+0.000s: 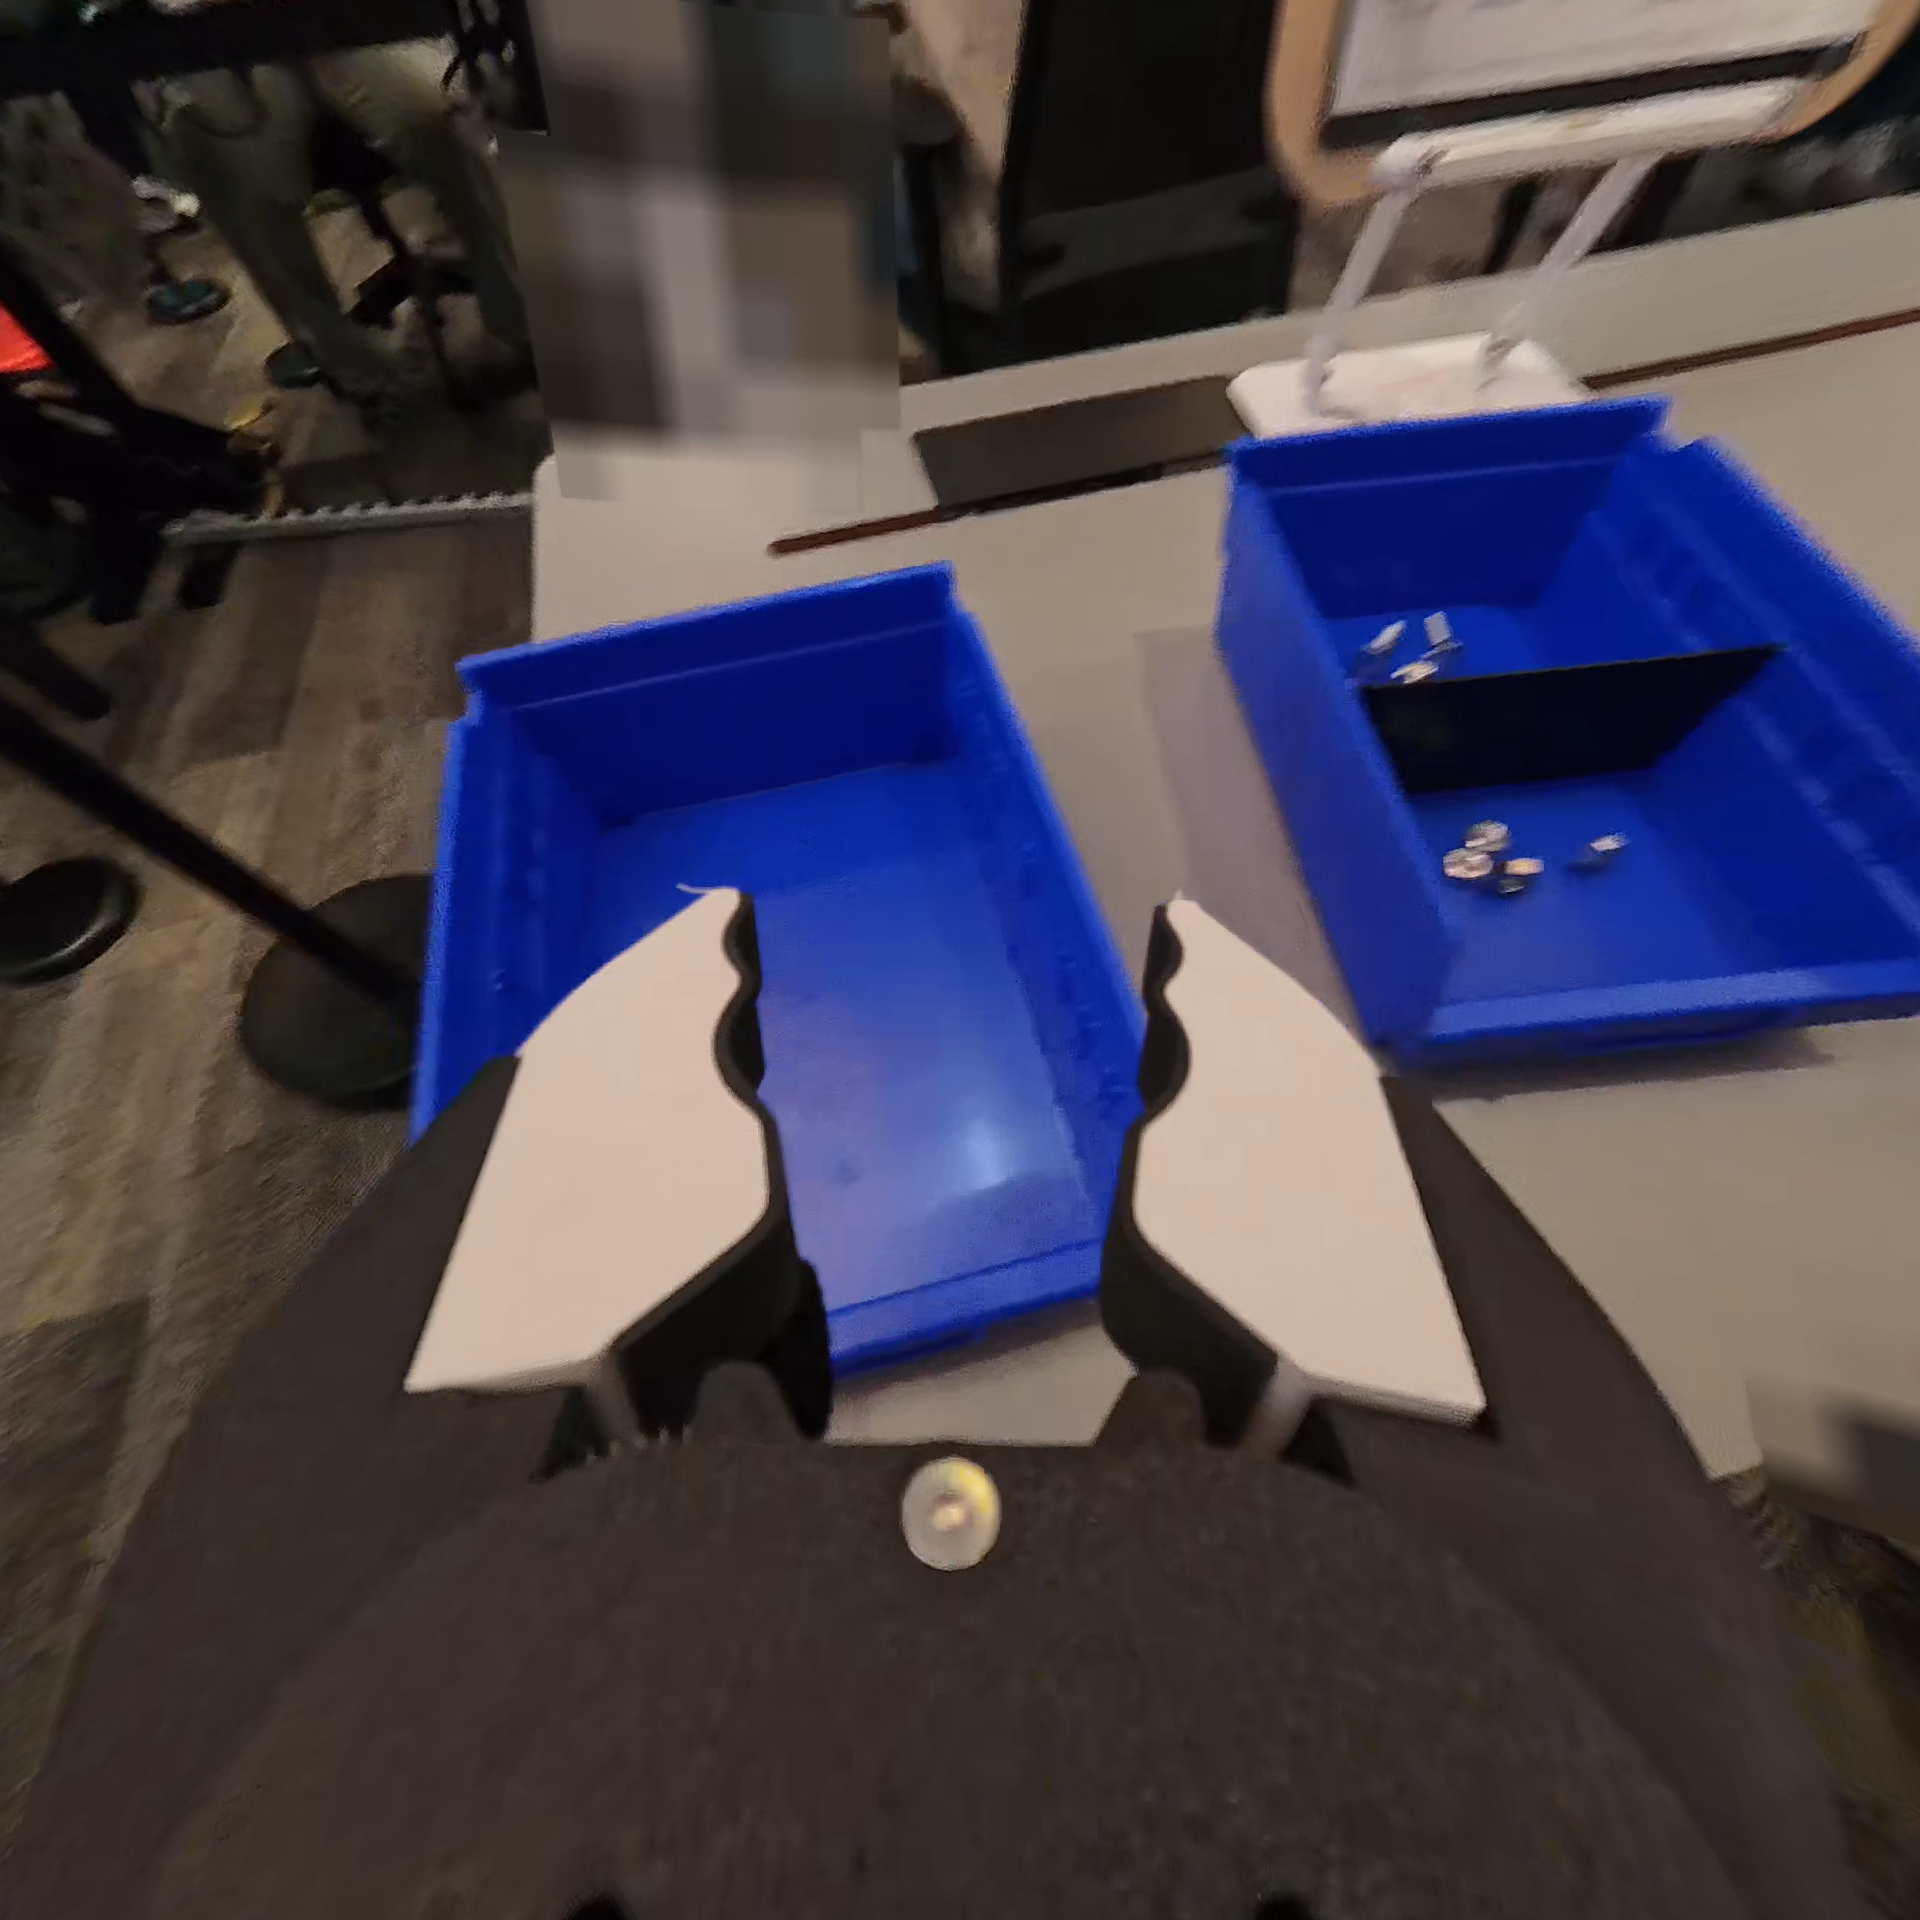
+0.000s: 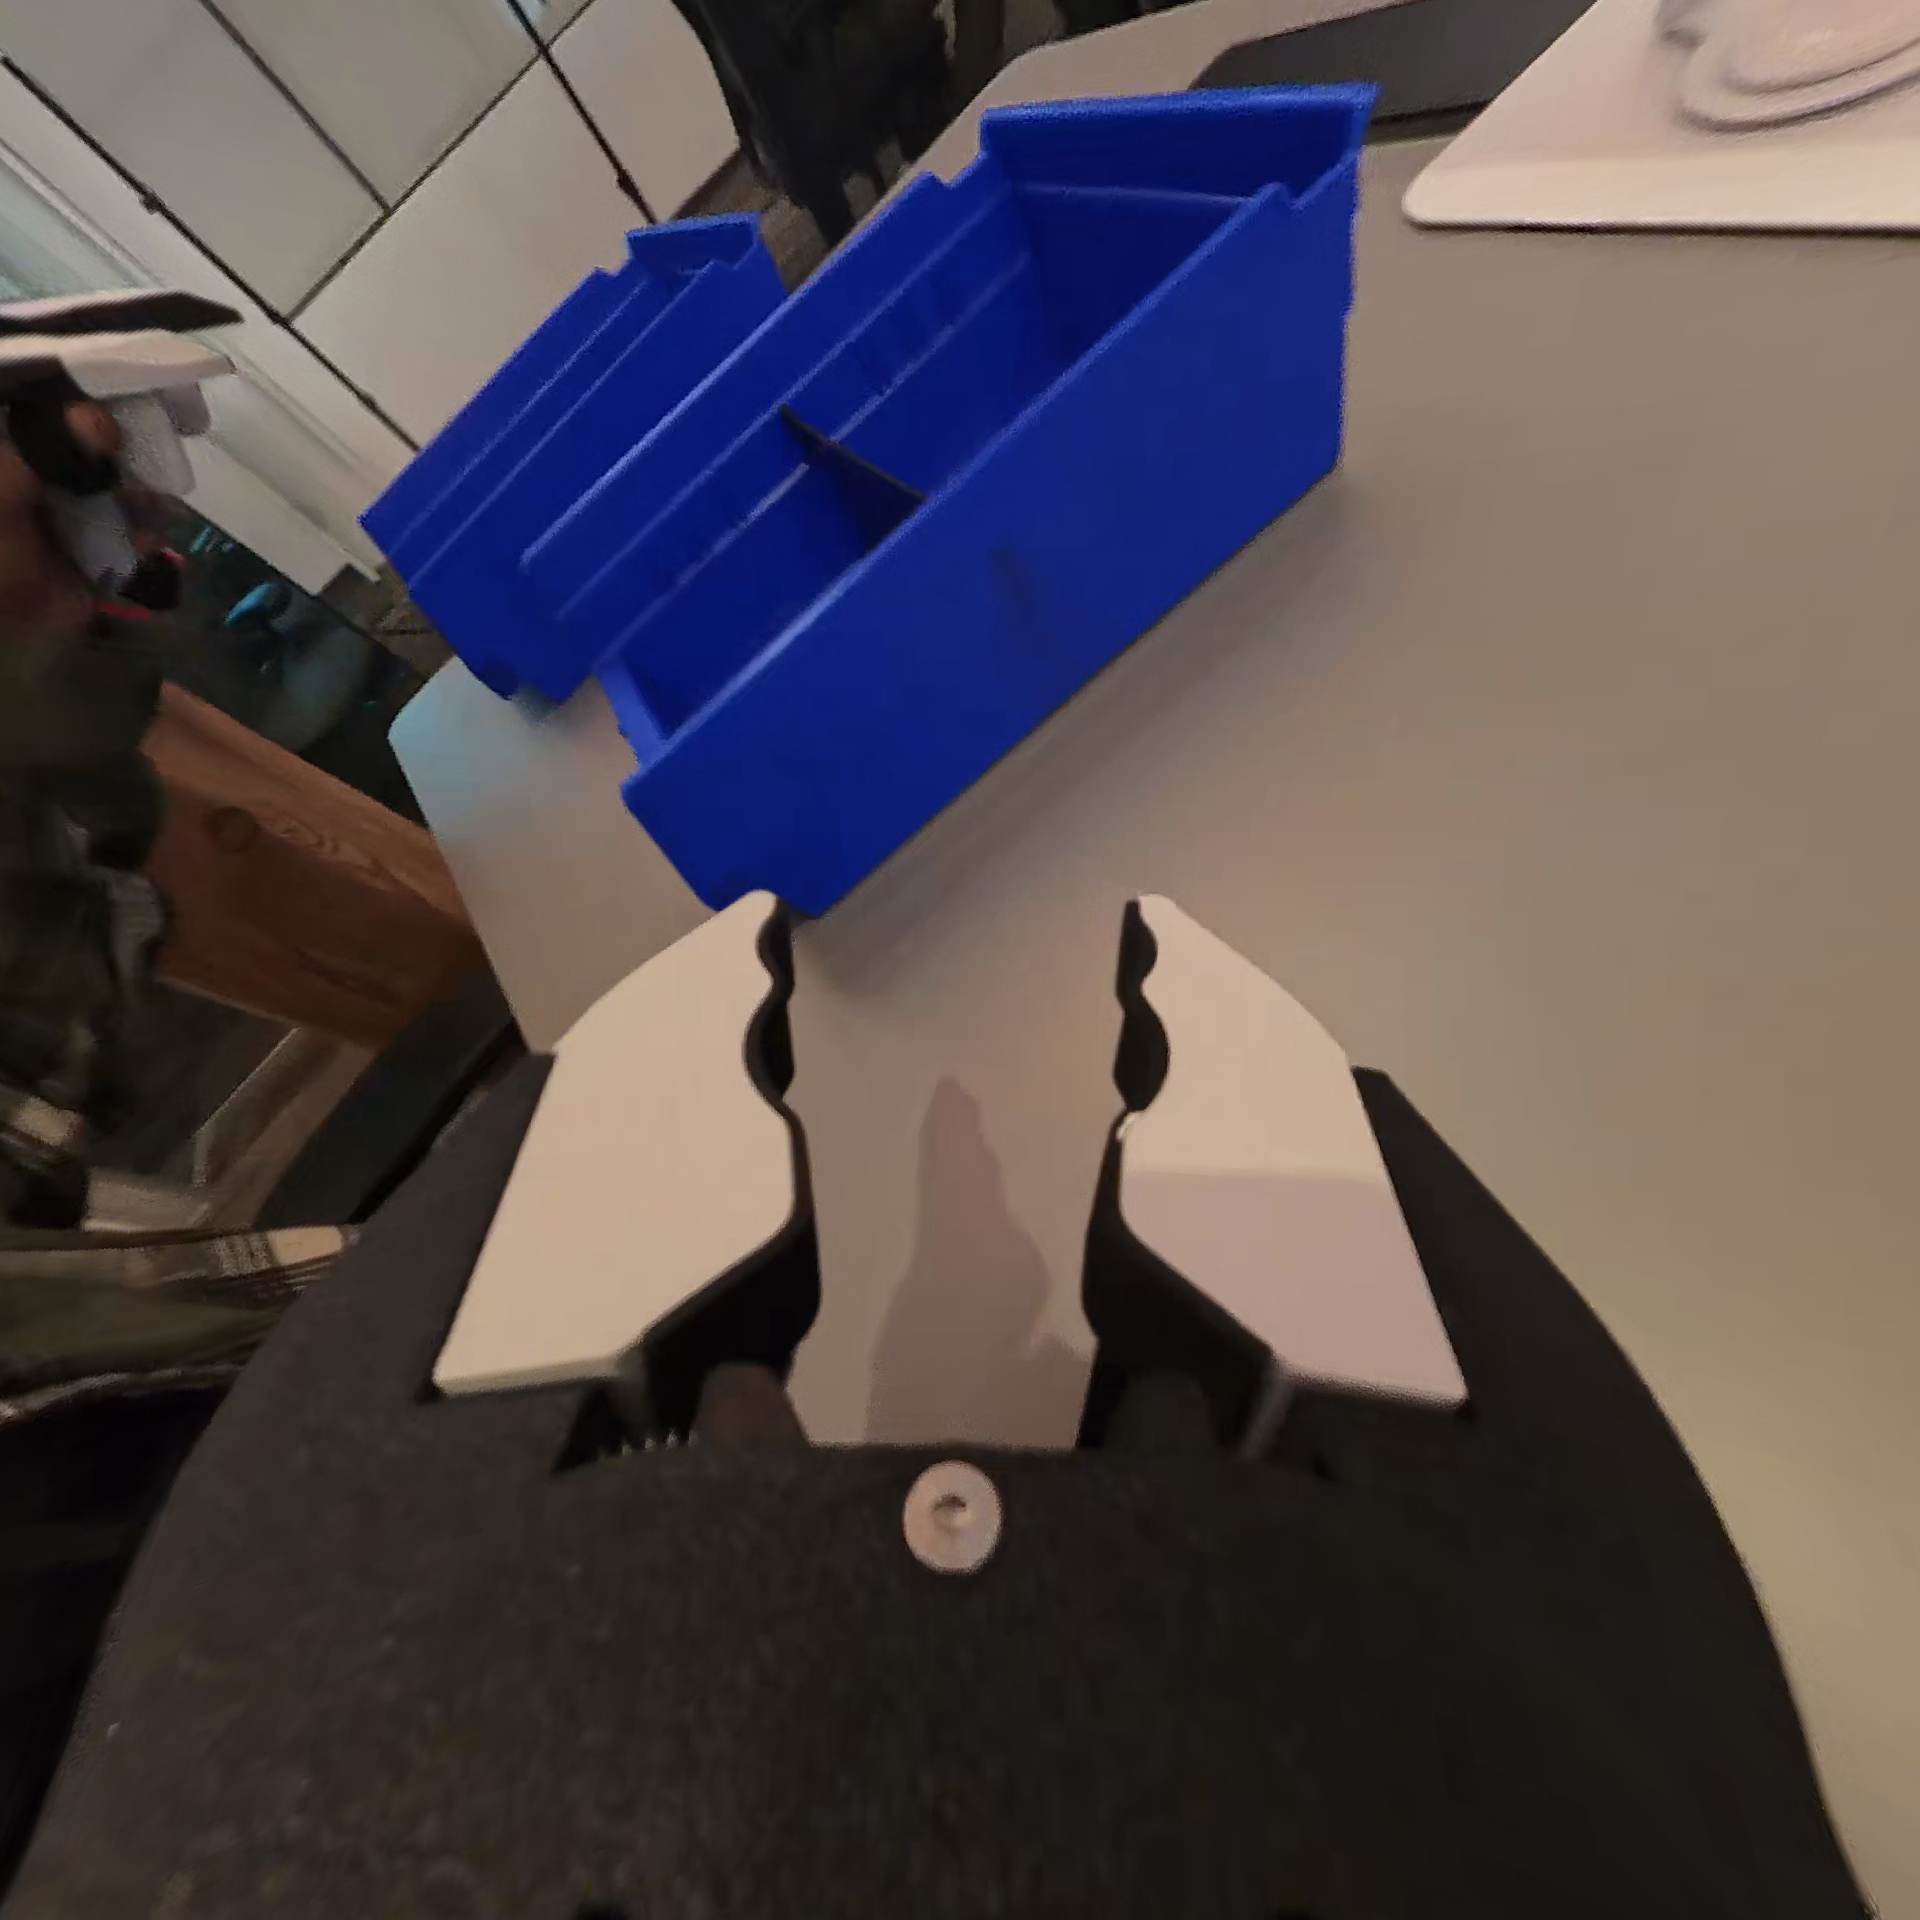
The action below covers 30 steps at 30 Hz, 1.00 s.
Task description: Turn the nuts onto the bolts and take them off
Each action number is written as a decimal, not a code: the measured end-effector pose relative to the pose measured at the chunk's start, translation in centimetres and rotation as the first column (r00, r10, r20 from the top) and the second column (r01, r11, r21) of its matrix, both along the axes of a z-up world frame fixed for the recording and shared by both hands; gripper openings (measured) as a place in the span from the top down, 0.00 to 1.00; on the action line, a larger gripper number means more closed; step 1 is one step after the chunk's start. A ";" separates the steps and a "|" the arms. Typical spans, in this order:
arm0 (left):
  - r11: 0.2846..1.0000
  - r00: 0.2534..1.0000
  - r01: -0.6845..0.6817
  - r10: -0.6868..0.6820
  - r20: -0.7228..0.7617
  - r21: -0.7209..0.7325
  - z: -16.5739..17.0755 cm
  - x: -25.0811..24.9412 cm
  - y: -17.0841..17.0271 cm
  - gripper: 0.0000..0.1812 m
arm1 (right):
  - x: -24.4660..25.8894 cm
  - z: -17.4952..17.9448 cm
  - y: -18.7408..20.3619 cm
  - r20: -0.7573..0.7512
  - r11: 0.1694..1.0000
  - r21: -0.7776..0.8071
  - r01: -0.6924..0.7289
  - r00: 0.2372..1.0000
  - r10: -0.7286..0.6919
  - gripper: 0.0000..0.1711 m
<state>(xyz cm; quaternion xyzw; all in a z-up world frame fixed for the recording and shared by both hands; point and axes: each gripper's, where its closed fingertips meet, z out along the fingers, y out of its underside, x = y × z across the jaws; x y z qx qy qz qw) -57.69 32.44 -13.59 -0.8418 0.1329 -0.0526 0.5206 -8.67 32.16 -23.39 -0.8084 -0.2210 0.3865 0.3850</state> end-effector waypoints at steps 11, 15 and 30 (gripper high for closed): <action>0.892 0.964 -0.257 0.210 -0.162 -0.373 -6.6 -11.6 4.6 0.55 | 4.0 -2.5 -1.3 0.011 0.998 -0.009 0.056 0.998 -0.056 0.66; 0.827 0.949 -0.313 0.256 -0.182 -0.466 -9.1 -13.7 4.8 0.53 | 3.9 -2.7 -1.4 0.006 0.999 -0.034 0.042 0.999 -0.042 0.67; 0.671 0.959 -0.254 0.266 -0.093 -0.696 -15.2 -14.9 3.2 0.89 | 4.0 -3.0 -1.3 0.011 0.997 -0.064 0.041 0.999 -0.040 0.69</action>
